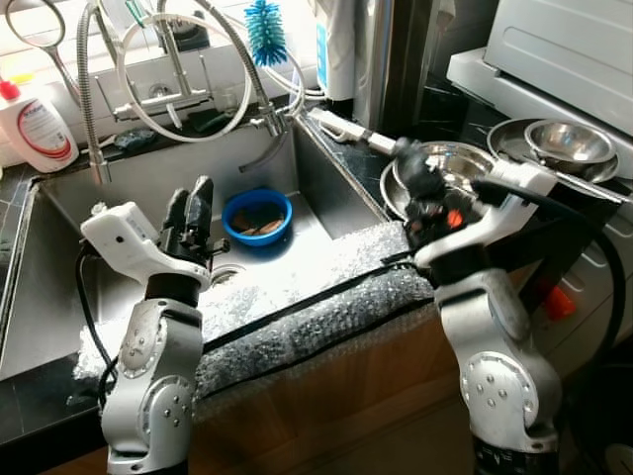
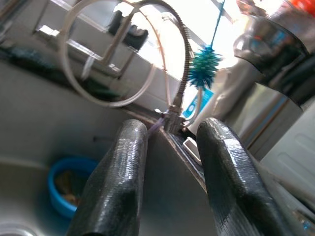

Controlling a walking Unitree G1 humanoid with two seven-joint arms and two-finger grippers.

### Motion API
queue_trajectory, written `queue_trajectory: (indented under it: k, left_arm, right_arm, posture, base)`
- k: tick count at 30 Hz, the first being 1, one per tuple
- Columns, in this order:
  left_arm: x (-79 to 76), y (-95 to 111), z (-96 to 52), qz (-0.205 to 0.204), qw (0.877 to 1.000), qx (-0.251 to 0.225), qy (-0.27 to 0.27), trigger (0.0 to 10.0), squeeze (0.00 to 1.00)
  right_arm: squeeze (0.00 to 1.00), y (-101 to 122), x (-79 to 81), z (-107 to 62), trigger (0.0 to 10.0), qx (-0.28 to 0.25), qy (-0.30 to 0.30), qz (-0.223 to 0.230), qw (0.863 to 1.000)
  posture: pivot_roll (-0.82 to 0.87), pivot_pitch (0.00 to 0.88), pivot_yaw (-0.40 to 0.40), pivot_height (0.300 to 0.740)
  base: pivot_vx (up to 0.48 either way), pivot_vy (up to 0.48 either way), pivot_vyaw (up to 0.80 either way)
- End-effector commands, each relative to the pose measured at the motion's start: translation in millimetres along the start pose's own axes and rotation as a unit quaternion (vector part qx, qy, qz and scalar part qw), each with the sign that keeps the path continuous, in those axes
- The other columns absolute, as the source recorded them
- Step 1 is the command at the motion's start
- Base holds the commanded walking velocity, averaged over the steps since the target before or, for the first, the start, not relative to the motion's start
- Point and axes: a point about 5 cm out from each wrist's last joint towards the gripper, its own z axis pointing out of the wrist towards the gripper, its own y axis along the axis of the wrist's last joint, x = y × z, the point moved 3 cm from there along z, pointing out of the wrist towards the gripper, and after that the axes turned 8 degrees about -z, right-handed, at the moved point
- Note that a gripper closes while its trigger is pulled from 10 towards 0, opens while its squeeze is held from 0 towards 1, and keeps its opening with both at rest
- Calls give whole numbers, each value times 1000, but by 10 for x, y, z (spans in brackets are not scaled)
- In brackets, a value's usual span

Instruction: Kitchen organization

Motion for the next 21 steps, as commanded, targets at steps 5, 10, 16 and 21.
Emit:
queue_trajectory:
  k: [5,10,16,21]
  left_arm:
    - [26,8,-49,-107,994,2,8,10000,1000]
    - [28,-11,-52,-133,991,10,8,10000,1000]
    - [1,-66,-66,-144,989,32,1,10000,439]
    - [-9,-75,-73,-148,988,36,-3,10000,0]
  right_arm:
    - [0,92,-50,-114,10000,-35,6,115,993]
    - [0,165,-117,-209,10000,-72,1,208,975]
    - [0,-14,-161,-399,10000,-18,5,236,971]
    - [0,-81,-123,-502,10000,8,27,259,966]
  posture:
    - [-159,53,83,740]
    - [-161,48,86,740]
    - [-162,42,90,740]
    - [-161,42,92,740]
  base:
    - [0,0,0]
    - [0,0,0]
    - [0,0,0]
    - [0,0,0]
